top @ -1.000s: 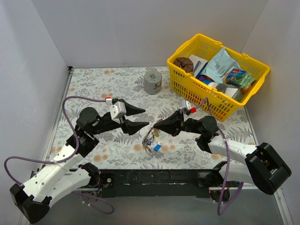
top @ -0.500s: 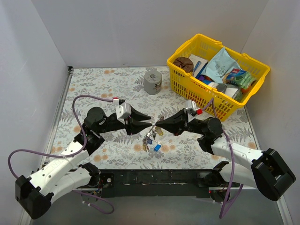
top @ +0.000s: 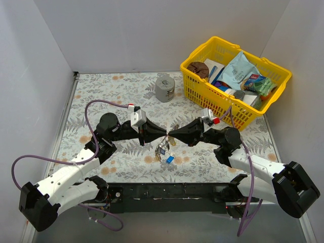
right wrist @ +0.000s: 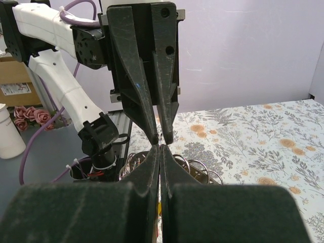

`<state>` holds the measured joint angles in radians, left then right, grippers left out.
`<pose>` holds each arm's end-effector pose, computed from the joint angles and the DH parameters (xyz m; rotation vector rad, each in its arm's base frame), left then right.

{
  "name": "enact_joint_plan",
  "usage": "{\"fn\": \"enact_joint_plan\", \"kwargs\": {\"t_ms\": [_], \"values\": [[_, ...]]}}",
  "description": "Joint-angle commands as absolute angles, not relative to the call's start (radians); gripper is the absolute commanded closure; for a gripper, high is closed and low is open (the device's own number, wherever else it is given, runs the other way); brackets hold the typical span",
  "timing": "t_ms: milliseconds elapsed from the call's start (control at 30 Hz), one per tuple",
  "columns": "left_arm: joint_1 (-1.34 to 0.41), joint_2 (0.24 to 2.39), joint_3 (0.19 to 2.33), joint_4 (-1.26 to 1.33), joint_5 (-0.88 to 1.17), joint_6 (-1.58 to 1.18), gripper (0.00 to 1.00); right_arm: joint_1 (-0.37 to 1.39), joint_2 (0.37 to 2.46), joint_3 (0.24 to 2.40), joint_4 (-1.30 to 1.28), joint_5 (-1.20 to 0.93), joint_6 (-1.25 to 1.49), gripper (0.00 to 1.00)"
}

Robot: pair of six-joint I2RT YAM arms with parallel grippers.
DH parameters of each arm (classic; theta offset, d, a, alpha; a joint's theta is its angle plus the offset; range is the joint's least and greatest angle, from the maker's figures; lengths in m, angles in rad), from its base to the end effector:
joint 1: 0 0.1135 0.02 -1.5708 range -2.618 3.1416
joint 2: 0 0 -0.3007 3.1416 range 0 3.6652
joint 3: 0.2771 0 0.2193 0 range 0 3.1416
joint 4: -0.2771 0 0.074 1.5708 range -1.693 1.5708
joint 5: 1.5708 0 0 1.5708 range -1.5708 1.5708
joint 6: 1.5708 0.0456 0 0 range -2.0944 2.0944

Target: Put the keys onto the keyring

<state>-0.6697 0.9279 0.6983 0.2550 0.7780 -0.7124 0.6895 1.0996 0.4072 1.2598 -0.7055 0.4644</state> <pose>0.1097 -0.1277 0.3673 0.6702 1.6944 -1.6287 0.1169 0.1347 0.3514 -0.8156 0.9611 1.3638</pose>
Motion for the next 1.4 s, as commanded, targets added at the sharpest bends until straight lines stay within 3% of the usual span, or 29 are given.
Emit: {"fn": "enact_joint_plan", "kwargs": {"t_ms": [0,67,400,433,533,567,667,933,1067,1367], "values": [[-0.672,0.93,0.699,0.278,0.798,-0.709,0.93,0.689,1.071,0.411,1.703,-0.687,0.451,0.99],[-0.672,0.936,0.699,0.285,0.807,-0.707,0.99,0.689,1.072,0.413,1.692,-0.69,0.453,0.99],[-0.672,0.956,0.787,0.126,0.762,-0.6,1.0,0.687,1.069,0.433,1.596,-0.686,0.44,0.99],[-0.672,0.957,0.814,0.08,0.752,-0.589,1.0,0.689,1.066,0.437,1.574,-0.693,0.424,0.94],[-0.672,0.968,0.863,-0.032,0.727,-0.542,1.0,0.687,1.039,0.456,1.45,-0.706,0.394,0.61],[-0.672,0.971,0.894,-0.055,0.723,-0.531,1.0,0.686,1.028,0.475,1.393,-0.703,0.361,0.45],[-0.672,0.985,0.942,-0.142,0.709,-0.486,1.0,0.686,0.999,0.549,1.162,-0.709,0.278,0.31],[-0.672,1.017,1.063,-0.337,0.658,-0.373,1.0,0.686,1.014,0.73,0.64,-0.736,0.08,0.3],[-0.672,1.045,1.115,-0.408,0.663,-0.333,1.0,0.686,1.06,0.764,0.569,-0.772,0.037,0.42],[-0.672,1.058,1.141,-0.465,0.673,-0.304,1.0,0.686,1.132,0.795,0.491,-0.819,-0.029,0.54]]}}
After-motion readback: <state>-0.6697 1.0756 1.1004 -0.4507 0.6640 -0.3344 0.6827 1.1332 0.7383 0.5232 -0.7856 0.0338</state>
